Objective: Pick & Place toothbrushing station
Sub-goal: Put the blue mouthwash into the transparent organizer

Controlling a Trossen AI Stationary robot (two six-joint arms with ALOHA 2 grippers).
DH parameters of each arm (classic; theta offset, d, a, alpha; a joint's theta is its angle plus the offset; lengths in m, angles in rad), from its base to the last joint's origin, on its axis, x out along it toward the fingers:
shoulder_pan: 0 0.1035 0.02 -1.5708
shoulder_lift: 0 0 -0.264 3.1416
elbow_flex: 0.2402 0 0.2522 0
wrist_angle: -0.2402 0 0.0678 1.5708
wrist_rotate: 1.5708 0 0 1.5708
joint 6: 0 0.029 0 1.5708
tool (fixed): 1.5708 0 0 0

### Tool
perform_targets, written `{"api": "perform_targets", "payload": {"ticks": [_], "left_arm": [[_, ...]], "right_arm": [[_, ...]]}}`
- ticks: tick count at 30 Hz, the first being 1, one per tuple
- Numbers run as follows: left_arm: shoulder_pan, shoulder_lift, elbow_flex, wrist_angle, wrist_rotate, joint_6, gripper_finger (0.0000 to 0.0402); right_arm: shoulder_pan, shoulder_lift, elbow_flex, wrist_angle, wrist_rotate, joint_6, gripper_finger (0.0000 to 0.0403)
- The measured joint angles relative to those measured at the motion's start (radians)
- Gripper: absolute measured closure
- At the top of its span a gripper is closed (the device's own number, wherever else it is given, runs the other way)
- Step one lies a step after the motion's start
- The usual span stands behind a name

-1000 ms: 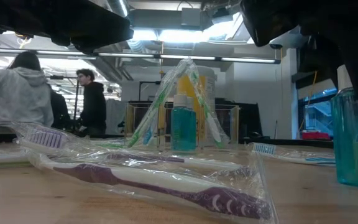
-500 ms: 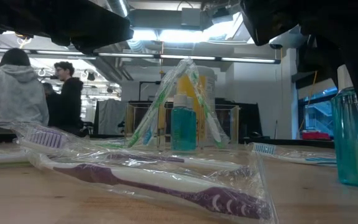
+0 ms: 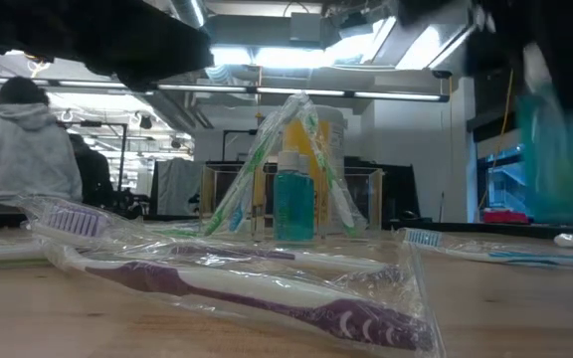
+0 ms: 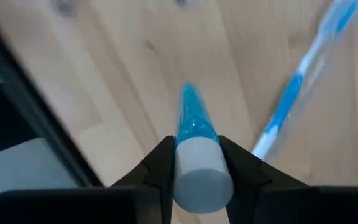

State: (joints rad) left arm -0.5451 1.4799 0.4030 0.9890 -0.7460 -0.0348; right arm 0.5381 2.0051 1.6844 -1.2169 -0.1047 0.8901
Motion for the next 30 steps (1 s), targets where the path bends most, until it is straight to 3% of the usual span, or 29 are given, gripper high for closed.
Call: {"api": "perform_targets", "payload": {"ticks": [6, 14, 23, 30], "left_arm": [[0.036, 0.000, 0.000, 0.000, -0.153, -0.056, 0.0243], [0.045, 0.000, 0.000, 0.000, -0.116, -0.041, 0.0243], [0.043, 0.000, 0.000, -0.034, -0.061, -0.041, 0.0243], [0.043, 0.000, 0.000, -0.093, -0.055, -0.059, 0.0243]], "right_arm": [[0.000, 0.000, 0.156, -0.088, 0.131, -0.058, 0.0307], [-0.072, 0.000, 0.296, -0.151, 0.300, -0.234, 0.0307], [-0.238, -0.001, 0.312, -0.126, 0.327, -0.487, 0.0307], [-0.298, -0.001, 0.305, -0.046, 0.286, -0.593, 0.0307]]}}
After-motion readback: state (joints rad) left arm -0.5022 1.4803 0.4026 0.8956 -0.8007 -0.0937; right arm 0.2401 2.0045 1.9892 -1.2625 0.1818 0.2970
